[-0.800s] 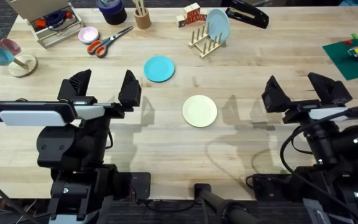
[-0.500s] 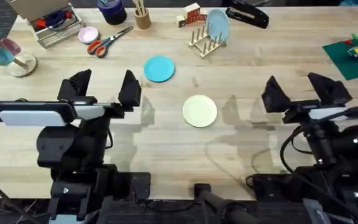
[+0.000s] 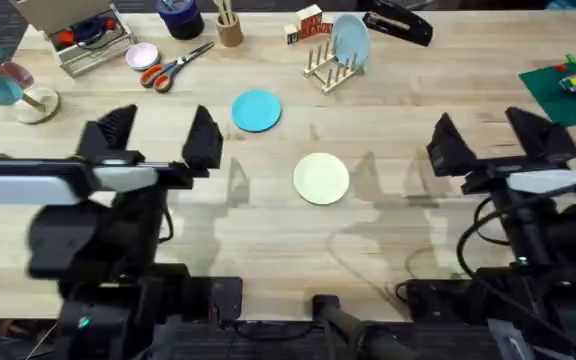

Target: Pick up the plates from the table one by one and place each into a slot on the dish rack.

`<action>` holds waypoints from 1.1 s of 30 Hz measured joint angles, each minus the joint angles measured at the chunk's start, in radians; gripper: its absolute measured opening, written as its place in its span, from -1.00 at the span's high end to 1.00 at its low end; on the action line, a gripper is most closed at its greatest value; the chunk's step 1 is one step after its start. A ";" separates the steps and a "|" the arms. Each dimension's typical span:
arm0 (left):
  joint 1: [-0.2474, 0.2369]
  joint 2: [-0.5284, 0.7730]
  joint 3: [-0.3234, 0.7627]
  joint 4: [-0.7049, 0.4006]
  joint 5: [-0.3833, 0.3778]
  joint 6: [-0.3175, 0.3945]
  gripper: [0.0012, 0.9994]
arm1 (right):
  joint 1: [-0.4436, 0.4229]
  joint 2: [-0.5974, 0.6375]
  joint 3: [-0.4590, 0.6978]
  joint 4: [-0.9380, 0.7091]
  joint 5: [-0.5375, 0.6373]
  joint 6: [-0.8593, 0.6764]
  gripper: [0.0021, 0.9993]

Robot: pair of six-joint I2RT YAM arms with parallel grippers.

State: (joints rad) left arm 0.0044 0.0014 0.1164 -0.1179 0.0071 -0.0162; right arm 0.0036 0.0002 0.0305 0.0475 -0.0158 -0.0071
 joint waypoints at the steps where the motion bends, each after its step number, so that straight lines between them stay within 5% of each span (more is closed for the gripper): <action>1: 0.000 0.004 0.027 -0.015 0.000 0.000 -0.99 | 0.000 0.000 0.012 0.000 0.000 0.000 -0.99; 9: 0.000 0.192 0.257 -0.181 0.000 0.000 -0.98 | 0.000 0.129 0.207 -0.069 0.000 0.000 -0.99; 20: 0.000 0.651 0.677 -0.507 0.000 0.000 -0.98 | 0.000 0.539 0.598 -0.371 -0.004 0.000 -0.99; 33: 0.000 1.029 0.952 -0.733 0.050 -0.001 -0.99 | 0.000 0.959 0.960 -0.605 -0.006 0.000 -0.99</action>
State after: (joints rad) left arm 0.0044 1.0307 1.0686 -0.8506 0.0573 -0.0167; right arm 0.0036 0.9589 0.9907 -0.5570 -0.0223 -0.0071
